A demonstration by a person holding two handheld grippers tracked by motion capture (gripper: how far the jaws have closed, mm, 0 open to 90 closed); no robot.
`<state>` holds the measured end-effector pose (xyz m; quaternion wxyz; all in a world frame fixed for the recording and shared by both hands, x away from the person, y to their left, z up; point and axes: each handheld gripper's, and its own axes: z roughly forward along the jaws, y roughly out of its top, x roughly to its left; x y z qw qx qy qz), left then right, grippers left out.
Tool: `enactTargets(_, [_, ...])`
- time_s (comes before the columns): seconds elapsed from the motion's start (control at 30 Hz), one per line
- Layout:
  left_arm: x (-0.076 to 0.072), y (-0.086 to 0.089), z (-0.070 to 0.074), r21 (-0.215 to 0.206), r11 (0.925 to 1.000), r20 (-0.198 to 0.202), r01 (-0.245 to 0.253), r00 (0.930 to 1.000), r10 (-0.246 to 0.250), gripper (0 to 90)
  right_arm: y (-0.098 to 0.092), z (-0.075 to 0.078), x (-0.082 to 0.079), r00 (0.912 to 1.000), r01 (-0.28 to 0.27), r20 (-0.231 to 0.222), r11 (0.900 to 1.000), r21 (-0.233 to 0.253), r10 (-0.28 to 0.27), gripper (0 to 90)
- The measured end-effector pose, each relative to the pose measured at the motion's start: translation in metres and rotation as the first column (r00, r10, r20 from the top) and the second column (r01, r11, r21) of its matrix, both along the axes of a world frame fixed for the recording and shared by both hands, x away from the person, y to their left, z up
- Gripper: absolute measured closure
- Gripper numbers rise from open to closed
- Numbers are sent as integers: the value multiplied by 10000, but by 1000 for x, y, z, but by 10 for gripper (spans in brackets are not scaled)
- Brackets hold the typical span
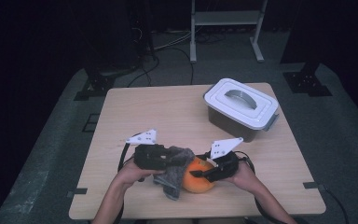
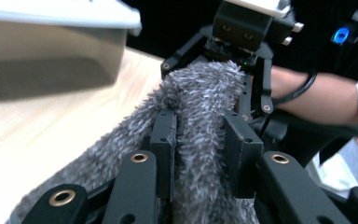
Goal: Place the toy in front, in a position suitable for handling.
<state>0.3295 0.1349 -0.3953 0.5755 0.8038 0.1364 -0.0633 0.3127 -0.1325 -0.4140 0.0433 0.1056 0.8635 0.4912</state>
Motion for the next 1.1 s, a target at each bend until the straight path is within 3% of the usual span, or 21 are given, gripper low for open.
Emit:
enactTargets(0.07, [2, -1, -4, -131, 9999, -133, 34, 9999, -36, 682, -3, -2, 1, 9999, 0, -109, 10000, 56, 1, 441])
enactTargets(0.13, [2, -2, -4, -14, 10000, -94, -22, 10000, 22, 684, -9, -2, 2, 9998, -64, -196, 10000, 56, 65, 432])
enactTargets(0.17, [1, -3, -6, 286, 9996, -34, 19, 10000, -18, 684, -12, -3, 3, 9996, -138, -246, 9999, 55, 140, 426])
enactTargets(0.47, [-1, -14, -14, 665, 9973, -172, 302, 9994, -291, 683, -37, -2, 6, 9982, -249, -549, 9990, -359, 229, 362])
enactTargets(0.5, [-2, -17, -15, 644, 9970, -211, 418, 9990, -405, 682, -39, 1, 7, 9951, -97, -992, 9988, -483, 49, 290])
enactTargets(0.53, [-3, -20, -14, 670, 9968, -197, 440, 9989, -427, 682, -38, 3, 6, 9946, -35, -1034, 9980, -632, -30, 259])
enactTargets(0.7, [-7, -28, -11, 801, 9946, -17, 656, 9978, -657, 682, -24, 13, -2, 9967, 89, -778, 9859, -1672, -222, 151])
enactTargets(0.8, [-7, -28, -11, 833, 9949, -30, 573, 9984, -572, 679, -21, 8, 0, 9944, 207, -986, 9846, -1733, -382, 178])
enactTargets(0.83, [-6, -26, -11, 768, 9960, -2, 459, 9989, -460, 679, -24, 4, 1, 9936, 195, -1075, 9896, -1424, -351, 307])
enactTargets(0.87, [-6, -26, -11, 768, 9960, -2, 459, 9989, -460, 679, -24, 4, 1, 9936, 195, -1075, 9896, -1424, -351, 307])
enactTargets(0.9, [-6, -24, -8, 668, 9970, 44, 384, 9992, -387, 679, -28, 3, 1, 9954, 269, -883, 9933, -1124, -369, 391])
enactTargets(1.1, [-7, -20, 5, 367, 9990, 383, 266, 9989, -280, 680, -21, 4, -1, 9972, 591, -443, 9977, -340, -606, 439])
